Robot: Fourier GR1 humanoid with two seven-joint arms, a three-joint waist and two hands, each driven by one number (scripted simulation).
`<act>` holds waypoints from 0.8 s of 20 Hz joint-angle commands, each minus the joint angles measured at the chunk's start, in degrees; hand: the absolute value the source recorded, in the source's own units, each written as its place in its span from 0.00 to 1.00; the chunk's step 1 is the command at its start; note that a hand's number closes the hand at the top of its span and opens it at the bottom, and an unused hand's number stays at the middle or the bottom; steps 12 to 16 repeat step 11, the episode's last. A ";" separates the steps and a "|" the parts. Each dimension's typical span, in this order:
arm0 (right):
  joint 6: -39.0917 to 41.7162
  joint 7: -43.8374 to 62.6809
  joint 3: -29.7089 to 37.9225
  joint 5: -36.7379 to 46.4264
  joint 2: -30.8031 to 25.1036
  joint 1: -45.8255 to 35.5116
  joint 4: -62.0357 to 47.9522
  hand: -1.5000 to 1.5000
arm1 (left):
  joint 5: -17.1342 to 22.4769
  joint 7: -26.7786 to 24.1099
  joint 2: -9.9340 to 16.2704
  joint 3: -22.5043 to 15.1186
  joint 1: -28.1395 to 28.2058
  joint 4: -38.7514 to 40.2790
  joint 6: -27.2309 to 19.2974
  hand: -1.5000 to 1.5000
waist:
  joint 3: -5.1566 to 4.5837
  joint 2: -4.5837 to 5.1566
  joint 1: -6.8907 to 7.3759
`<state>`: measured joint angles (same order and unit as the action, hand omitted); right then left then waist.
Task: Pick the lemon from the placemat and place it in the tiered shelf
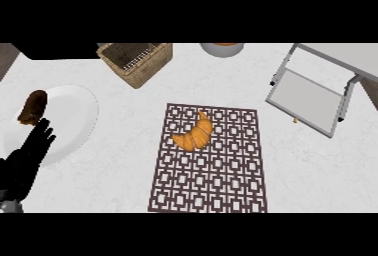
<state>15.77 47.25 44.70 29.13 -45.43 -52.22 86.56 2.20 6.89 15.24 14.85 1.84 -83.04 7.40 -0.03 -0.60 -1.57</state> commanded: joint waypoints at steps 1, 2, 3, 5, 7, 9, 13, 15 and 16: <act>8.03 6.22 7.78 -5.09 -7.08 3.36 7.45 0.00 | 1.35 -0.83 1.19 2.13 0.08 2.61 0.98 0.50 | -0.01 -0.31 -1.47; 11.92 7.67 10.61 -7.80 -9.52 4.04 7.18 0.00 | 0.23 -0.94 -0.53 0.34 2.15 -0.22 0.24 0.50 | 0.04 -0.44 -1.28; 14.29 9.10 12.50 -8.38 -10.41 6.44 8.48 0.00 | 0.08 0.46 -0.58 0.49 2.45 -1.59 -0.57 0.50 | 0.08 -0.43 -1.25; 20.35 9.05 17.92 -13.17 -13.17 8.92 8.29 0.00 | -0.02 -0.55 -0.66 0.73 1.55 0.70 -0.58 0.50 | 0.07 -0.47 -2.02; 25.51 7.32 24.11 -16.90 -15.96 11.61 5.76 0.00 | 0.09 -0.97 0.26 1.97 3.36 -0.65 -0.73 0.50 | 0.19 -1.00 -3.43; 28.84 11.99 27.02 -19.97 -19.98 10.91 5.97 0.00 | 0.22 1.05 0.62 1.28 1.57 -1.44 -0.29 0.50 | 0.06 -0.69 -2.41; 32.77 9.74 33.30 -22.57 -22.38 13.94 4.41 0.00 | 0.17 -1.78 -0.37 1.50 2.12 0.70 -0.42 0.50 | 0.05 -0.62 -2.80; 32.77 9.74 33.30 -22.57 -22.38 13.94 4.41 0.00 | 0.17 -1.78 -0.37 1.50 2.12 0.70 -0.42 0.50 | 0.05 -0.62 -2.80; 32.77 9.74 33.30 -22.57 -22.38 13.94 4.41 0.00 | 0.17 -1.78 -0.37 1.50 2.12 0.70 -0.42 0.50 | 0.05 -0.62 -2.80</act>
